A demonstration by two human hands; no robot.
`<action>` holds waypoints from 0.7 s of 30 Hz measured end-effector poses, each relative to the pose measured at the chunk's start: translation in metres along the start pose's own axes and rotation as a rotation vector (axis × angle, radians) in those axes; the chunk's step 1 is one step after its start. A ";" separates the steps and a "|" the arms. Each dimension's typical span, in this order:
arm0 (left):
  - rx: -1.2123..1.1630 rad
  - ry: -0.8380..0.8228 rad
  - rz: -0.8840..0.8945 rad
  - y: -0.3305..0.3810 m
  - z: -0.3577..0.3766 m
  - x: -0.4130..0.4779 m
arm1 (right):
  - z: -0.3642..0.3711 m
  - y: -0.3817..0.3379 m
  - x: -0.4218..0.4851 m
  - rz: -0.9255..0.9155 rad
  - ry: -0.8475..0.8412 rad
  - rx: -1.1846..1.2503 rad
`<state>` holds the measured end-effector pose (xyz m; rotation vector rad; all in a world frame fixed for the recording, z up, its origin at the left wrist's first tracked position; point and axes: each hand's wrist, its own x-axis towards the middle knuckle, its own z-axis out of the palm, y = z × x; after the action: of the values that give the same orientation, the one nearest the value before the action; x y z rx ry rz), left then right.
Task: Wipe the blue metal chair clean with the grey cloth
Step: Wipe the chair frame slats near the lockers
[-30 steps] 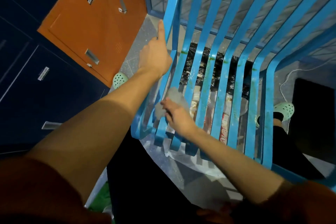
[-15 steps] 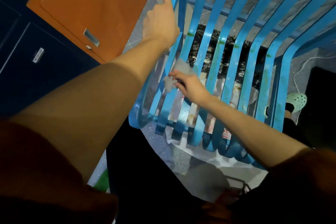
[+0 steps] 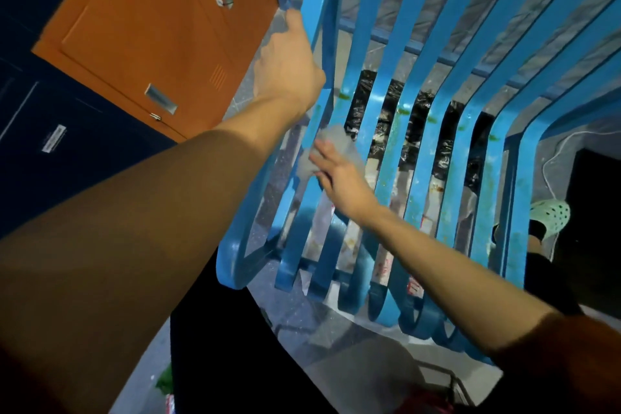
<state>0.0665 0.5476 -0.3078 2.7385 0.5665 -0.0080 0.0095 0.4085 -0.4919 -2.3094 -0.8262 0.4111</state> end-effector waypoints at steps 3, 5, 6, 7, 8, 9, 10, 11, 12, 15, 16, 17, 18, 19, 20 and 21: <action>-0.035 -0.004 0.007 0.000 0.000 -0.001 | -0.008 0.008 -0.011 -0.081 -0.079 0.073; -0.047 -0.004 0.013 0.002 -0.001 -0.001 | -0.026 0.019 0.001 -0.122 -0.136 0.078; -0.049 -0.006 0.012 0.003 -0.001 -0.001 | -0.036 0.024 0.009 -0.136 -0.168 0.063; -0.050 -0.006 0.009 0.002 -0.002 -0.001 | -0.045 0.027 0.019 -0.142 -0.193 0.044; -0.050 -0.005 0.006 0.002 -0.003 -0.002 | -0.052 0.031 0.031 -0.132 -0.213 0.027; -0.052 -0.006 0.007 0.002 -0.004 -0.002 | -0.058 0.036 0.043 -0.108 -0.216 0.016; -0.055 -0.009 0.011 0.002 -0.004 -0.003 | -0.063 0.042 0.055 -0.071 -0.198 0.006; -0.058 -0.013 0.013 0.003 -0.004 -0.003 | -0.065 0.046 0.066 -0.032 -0.154 0.003; -0.059 -0.015 0.015 0.003 -0.003 -0.004 | -0.067 0.048 0.075 0.009 -0.096 0.009; -0.056 -0.018 0.014 0.002 -0.004 -0.003 | -0.059 0.037 0.079 0.120 0.066 0.064; -0.057 -0.016 0.013 0.002 -0.004 -0.003 | -0.052 0.030 0.071 0.126 0.096 0.071; -0.063 -0.015 0.012 0.002 -0.004 -0.003 | -0.045 0.024 0.059 0.105 0.111 0.062; -0.075 -0.015 0.014 0.001 -0.003 -0.003 | -0.038 0.020 0.044 0.056 0.099 0.050; -0.092 -0.017 0.016 0.001 -0.003 -0.002 | -0.033 0.017 0.029 -0.016 0.067 0.046; -0.106 -0.020 0.017 0.000 -0.003 -0.002 | -0.030 0.016 0.016 -0.085 0.014 0.051; -0.115 -0.022 0.017 0.000 -0.003 -0.002 | -0.031 0.020 0.009 -0.139 -0.038 0.054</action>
<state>0.0649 0.5476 -0.3052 2.6280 0.5207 -0.0010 0.0405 0.3879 -0.4829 -2.1851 -0.9762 0.4112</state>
